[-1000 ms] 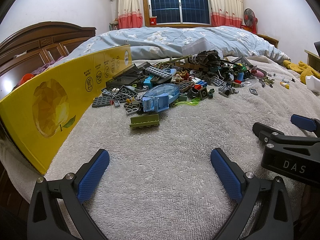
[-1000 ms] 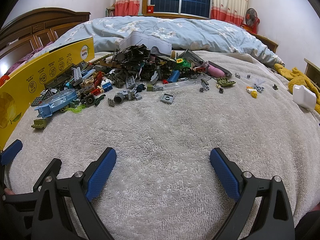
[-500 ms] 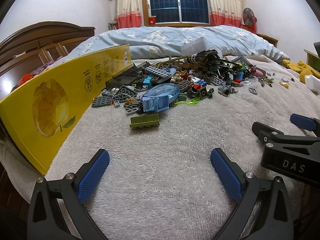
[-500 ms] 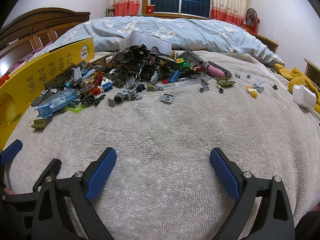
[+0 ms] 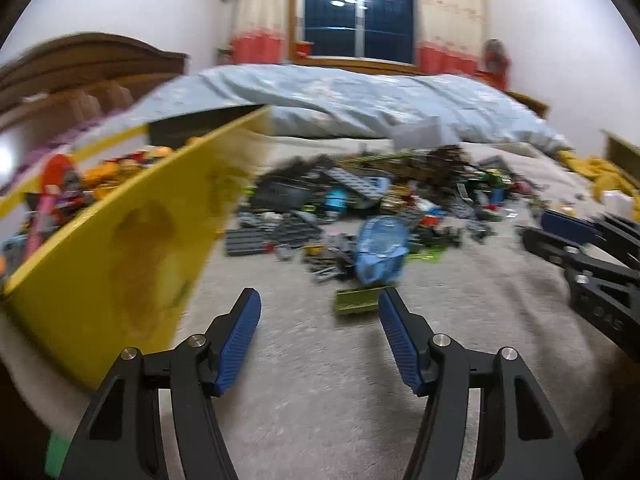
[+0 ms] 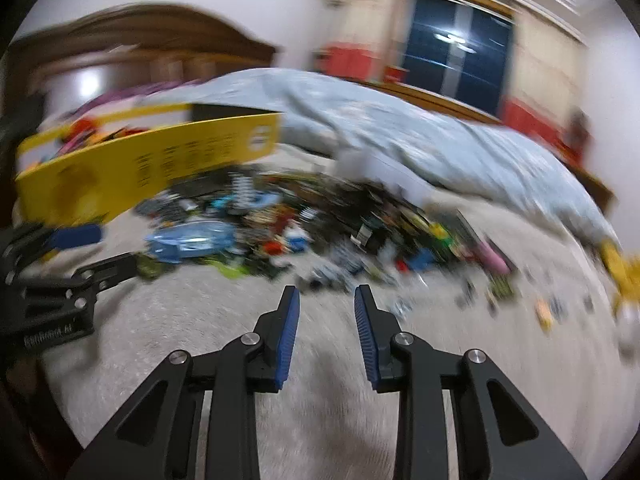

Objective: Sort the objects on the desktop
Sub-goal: 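Move both grippers toward the LEGO pile on the towel, then grasp the olive-green flat brick with left gripper while right grasps a small grey piece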

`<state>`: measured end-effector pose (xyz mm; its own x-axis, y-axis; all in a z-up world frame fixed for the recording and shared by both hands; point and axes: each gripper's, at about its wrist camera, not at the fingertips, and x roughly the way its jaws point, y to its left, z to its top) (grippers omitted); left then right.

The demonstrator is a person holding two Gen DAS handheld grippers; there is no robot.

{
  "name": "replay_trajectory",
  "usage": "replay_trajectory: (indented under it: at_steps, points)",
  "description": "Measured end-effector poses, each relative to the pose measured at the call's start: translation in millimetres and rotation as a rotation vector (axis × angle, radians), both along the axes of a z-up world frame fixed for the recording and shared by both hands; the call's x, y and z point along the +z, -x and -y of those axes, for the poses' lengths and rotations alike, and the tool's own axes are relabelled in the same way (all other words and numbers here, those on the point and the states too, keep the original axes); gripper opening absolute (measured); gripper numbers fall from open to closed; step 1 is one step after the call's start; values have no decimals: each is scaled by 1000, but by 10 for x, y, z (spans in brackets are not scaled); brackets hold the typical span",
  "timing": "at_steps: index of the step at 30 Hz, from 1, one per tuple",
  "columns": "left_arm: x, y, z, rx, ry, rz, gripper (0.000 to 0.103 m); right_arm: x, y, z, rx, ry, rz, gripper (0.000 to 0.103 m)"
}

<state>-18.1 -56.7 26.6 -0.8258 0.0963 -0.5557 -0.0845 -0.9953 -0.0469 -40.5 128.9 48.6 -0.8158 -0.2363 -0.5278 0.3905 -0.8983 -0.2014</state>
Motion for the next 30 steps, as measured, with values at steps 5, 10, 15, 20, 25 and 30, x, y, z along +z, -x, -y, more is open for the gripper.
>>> replay_trajectory:
  at_steps: [5,10,15,20,25,30]
  points:
    - [-19,107,-57,-125,-49,17,63,-42,340,177,253,34,173,28]
    - [-115,271,-119,-144,-70,75,61,-68,450,402,342,-81,117,28]
    - [-154,368,-122,-145,-65,107,52,-153,657,407,344,-96,180,28]
    - [-161,392,-120,-149,-60,132,52,-178,712,315,339,-53,208,14]
    - [-145,329,-91,-52,-55,144,33,-108,713,228,334,5,198,14]
    - [-124,213,-125,-60,-50,125,33,-2,613,208,361,36,139,14]
